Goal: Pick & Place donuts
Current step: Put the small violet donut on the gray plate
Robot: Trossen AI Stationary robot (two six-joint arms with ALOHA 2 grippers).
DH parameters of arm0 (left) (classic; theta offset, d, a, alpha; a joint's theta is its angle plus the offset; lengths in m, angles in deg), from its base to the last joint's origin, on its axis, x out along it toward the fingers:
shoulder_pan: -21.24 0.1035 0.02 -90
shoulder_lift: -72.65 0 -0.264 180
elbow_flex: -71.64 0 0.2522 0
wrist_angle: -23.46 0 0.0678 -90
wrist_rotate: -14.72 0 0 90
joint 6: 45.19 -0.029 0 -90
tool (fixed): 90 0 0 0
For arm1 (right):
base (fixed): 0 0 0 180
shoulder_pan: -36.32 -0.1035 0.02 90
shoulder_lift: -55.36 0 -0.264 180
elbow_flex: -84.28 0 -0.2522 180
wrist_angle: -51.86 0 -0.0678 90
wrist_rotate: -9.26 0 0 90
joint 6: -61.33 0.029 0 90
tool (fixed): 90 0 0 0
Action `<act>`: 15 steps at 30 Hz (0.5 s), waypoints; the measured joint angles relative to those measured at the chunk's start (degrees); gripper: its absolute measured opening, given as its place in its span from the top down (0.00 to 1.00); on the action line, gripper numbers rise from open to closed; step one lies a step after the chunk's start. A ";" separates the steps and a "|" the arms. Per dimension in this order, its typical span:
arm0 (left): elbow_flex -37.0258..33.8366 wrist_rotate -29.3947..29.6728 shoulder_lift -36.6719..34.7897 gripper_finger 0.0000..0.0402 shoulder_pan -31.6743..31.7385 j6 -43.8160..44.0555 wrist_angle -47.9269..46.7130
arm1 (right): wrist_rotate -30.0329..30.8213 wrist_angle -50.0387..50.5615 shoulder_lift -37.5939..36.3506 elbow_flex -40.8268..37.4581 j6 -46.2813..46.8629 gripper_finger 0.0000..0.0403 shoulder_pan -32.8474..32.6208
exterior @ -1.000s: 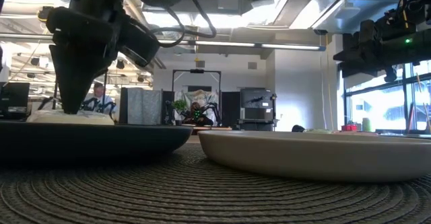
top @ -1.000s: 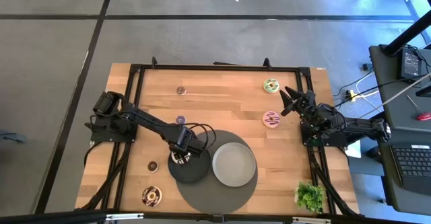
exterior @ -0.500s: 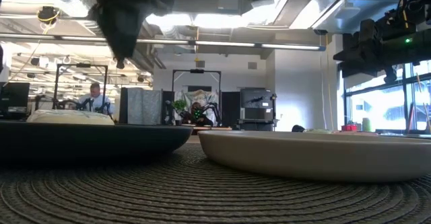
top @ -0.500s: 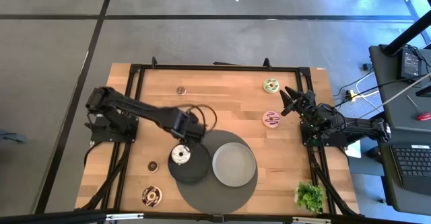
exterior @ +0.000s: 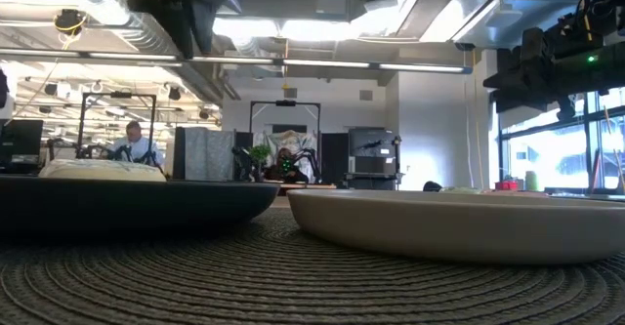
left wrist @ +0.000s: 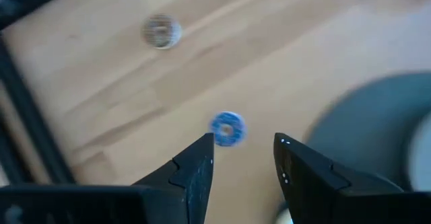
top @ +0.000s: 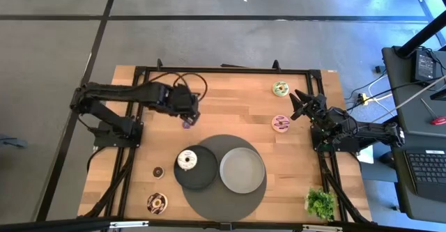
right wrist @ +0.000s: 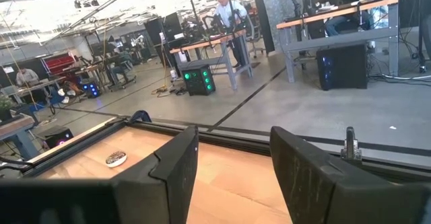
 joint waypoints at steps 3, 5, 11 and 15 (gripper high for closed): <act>-0.04 0.16 2.29 0.63 3.34 -1.92 -0.16 | 0.02 0.00 0.01 0.00 -0.03 0.54 0.00; -0.04 -0.06 3.95 0.63 5.58 -1.98 -0.12 | 0.02 0.01 0.01 0.00 -0.03 0.54 0.00; -4.83 -5.89 7.43 0.65 9.64 -5.85 4.47 | 0.01 0.01 0.01 0.00 -0.05 0.54 0.00; -13.83 -10.97 6.65 0.65 11.09 -5.96 14.06 | 0.02 0.00 0.00 0.00 -0.09 0.54 0.00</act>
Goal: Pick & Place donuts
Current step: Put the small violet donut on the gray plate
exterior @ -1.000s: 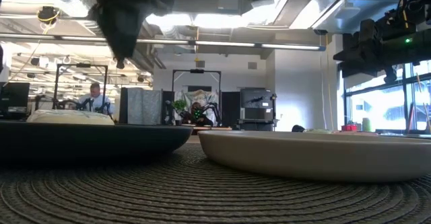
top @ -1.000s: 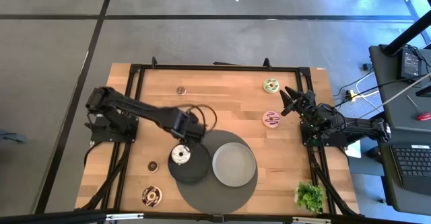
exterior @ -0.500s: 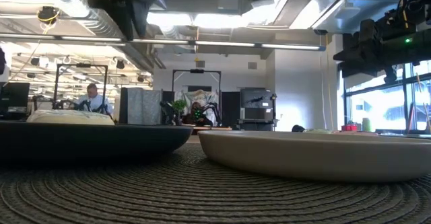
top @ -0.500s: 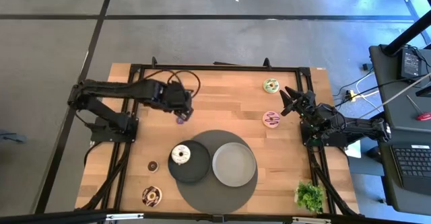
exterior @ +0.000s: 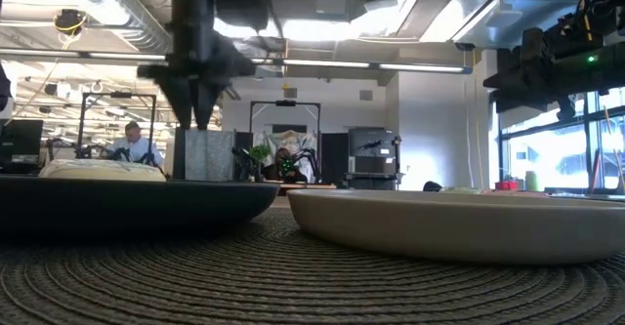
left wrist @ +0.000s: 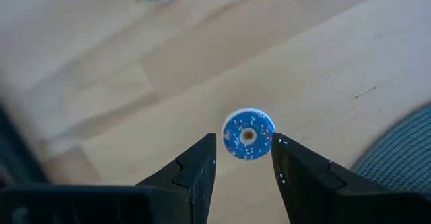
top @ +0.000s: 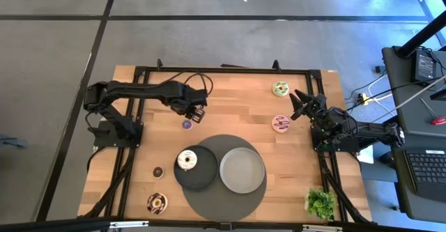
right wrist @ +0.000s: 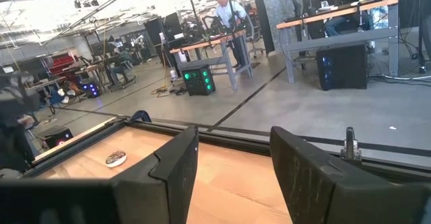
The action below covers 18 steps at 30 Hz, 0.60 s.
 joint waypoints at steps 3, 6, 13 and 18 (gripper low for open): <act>-4.37 -3.00 0.04 0.65 0.69 1.84 3.16 | -0.02 0.00 0.01 0.00 -0.27 0.54 0.00; -8.20 -3.34 0.06 0.66 -0.08 5.47 4.53 | -0.02 0.00 0.02 0.00 -0.50 0.54 0.00; -14.03 -3.43 0.07 0.66 -1.83 10.43 12.12 | 0.03 0.02 0.02 0.00 -2.23 0.54 0.00; -16.26 -3.32 0.07 0.67 -1.83 13.15 15.20 | 0.05 0.00 0.00 0.00 -2.95 0.54 0.00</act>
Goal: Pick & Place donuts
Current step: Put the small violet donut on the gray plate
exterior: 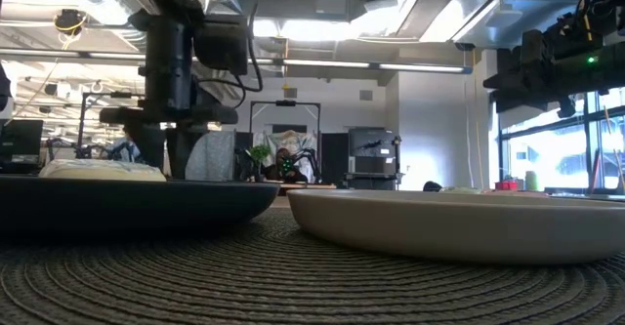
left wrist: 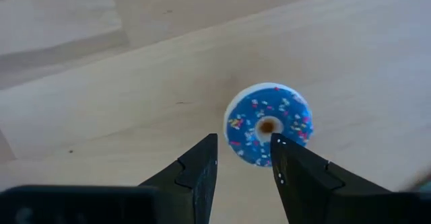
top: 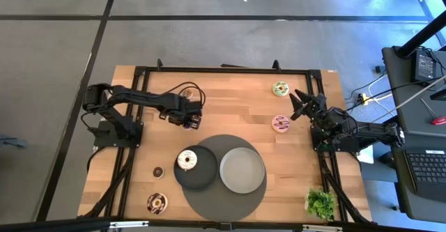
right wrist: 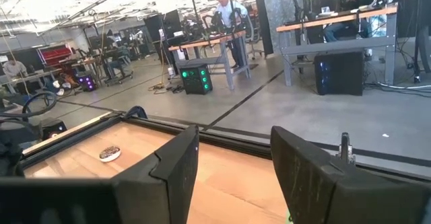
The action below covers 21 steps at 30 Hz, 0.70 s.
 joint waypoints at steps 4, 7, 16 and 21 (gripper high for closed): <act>-0.28 0.87 0.00 0.69 0.00 0.85 0.12 | 0.00 0.02 0.01 0.00 0.00 0.54 0.00; -0.28 1.14 0.00 0.71 0.20 0.87 0.77 | 0.02 0.00 0.01 0.00 -0.01 0.54 0.00; -0.28 1.01 0.00 0.71 0.52 1.74 1.53 | 0.00 0.01 0.00 0.00 0.00 0.54 0.00; -2.04 0.94 0.00 0.72 -0.32 4.28 3.03 | 0.00 0.02 0.02 0.00 0.00 0.54 0.00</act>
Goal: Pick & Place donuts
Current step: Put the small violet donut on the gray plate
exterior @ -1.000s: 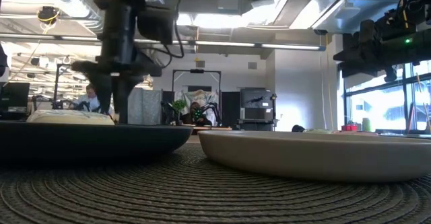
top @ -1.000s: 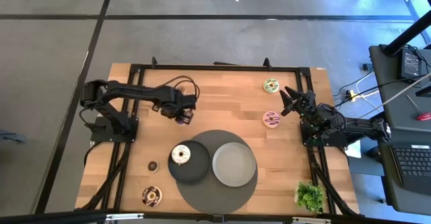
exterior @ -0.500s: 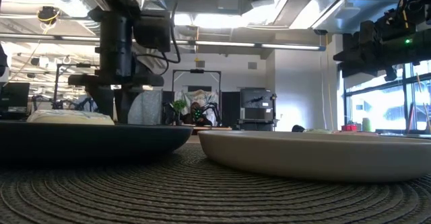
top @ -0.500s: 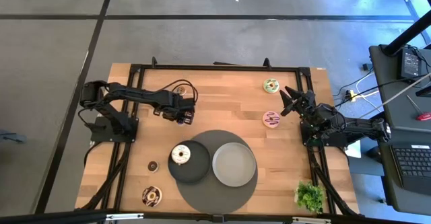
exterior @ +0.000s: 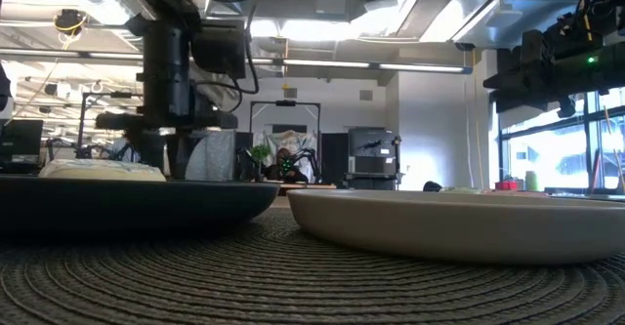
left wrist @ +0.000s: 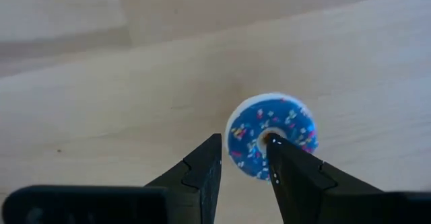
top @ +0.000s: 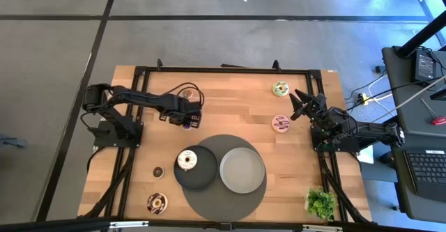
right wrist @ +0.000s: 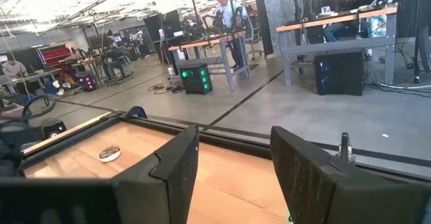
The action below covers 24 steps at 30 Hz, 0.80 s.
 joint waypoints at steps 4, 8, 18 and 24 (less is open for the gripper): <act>-2.69 -1.62 0.00 0.72 -0.73 2.03 3.00 | 0.00 -0.02 -0.02 0.00 -0.02 0.54 0.00; -2.89 -0.61 0.02 0.73 -1.30 2.47 3.60 | 0.00 -0.01 -0.01 0.00 -0.01 0.54 0.00; -2.89 -0.44 0.02 0.86 -1.25 1.55 3.84 | 0.00 -0.02 -0.02 0.00 -0.07 0.54 0.00; 0.35 0.00 -0.52 0.91 -1.25 -1.46 3.62 | 0.00 -0.02 -0.02 0.00 -0.07 0.54 0.00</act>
